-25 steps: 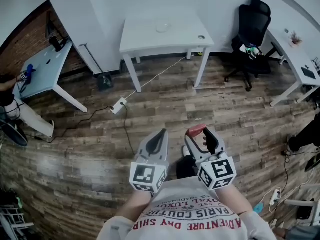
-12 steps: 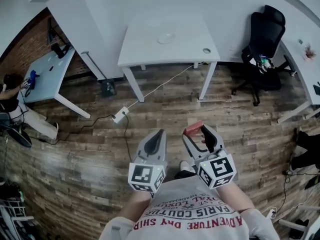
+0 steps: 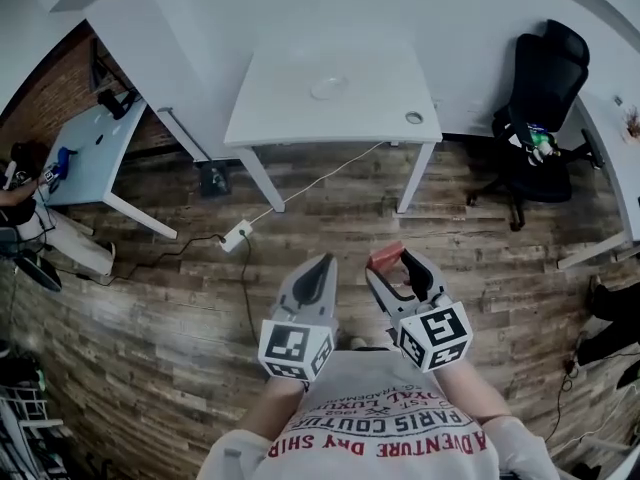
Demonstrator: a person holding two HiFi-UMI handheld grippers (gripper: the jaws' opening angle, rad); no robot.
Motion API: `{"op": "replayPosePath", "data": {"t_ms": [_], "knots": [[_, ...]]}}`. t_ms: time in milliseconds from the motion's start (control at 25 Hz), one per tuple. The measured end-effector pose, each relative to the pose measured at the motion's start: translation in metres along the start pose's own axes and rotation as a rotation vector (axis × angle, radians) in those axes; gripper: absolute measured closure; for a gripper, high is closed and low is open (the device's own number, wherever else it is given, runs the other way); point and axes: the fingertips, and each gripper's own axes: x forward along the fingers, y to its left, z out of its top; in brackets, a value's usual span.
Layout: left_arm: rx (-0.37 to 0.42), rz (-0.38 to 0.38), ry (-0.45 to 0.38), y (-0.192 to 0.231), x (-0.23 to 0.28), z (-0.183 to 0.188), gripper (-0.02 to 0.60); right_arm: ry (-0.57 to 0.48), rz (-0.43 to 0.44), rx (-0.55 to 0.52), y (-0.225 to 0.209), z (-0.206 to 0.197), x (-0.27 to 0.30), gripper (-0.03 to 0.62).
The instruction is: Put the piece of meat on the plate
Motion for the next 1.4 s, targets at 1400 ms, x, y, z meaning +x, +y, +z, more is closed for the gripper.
{"op": "replayPosePath", "data": {"t_ms": [1400], "knots": [[-0.006,-0.171,0.054,0.320,0.311,0.068,0.575,0.087,-0.181,0.062,-0.124,0.097,0.402,0.316]]}}
